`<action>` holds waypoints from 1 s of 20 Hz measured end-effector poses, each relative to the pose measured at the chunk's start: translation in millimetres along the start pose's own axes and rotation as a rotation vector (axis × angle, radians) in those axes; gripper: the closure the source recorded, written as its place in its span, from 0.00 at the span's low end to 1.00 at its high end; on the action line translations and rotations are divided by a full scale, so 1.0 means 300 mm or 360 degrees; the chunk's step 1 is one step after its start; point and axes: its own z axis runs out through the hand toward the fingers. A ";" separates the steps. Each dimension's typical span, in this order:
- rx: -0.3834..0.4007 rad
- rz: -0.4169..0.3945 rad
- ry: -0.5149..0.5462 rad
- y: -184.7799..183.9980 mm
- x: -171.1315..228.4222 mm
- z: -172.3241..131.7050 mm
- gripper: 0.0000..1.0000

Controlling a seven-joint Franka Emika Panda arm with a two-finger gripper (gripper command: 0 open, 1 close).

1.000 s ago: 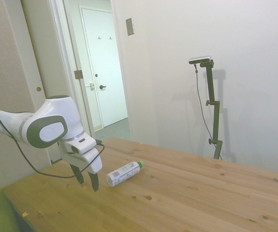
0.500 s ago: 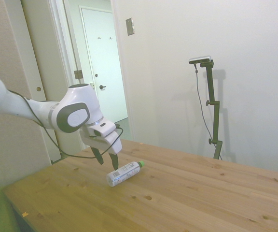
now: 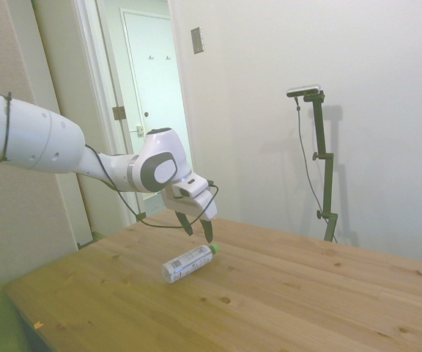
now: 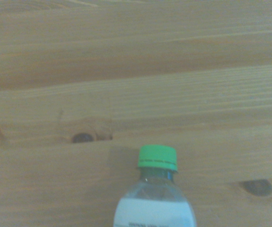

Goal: Stand the water bottle

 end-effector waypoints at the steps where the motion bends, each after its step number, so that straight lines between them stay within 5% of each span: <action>1: -0.0005 0.0015 -0.0003 -0.016 0.004 0.023 0.00; 17: -0.0059 0.0155 -0.0015 -0.079 0.052 0.263 0.00; 18: -0.0066 0.0156 -0.0018 -0.080 0.053 0.280 1.00; 20: -0.0074 0.0156 -0.0021 -0.086 0.053 0.303 1.00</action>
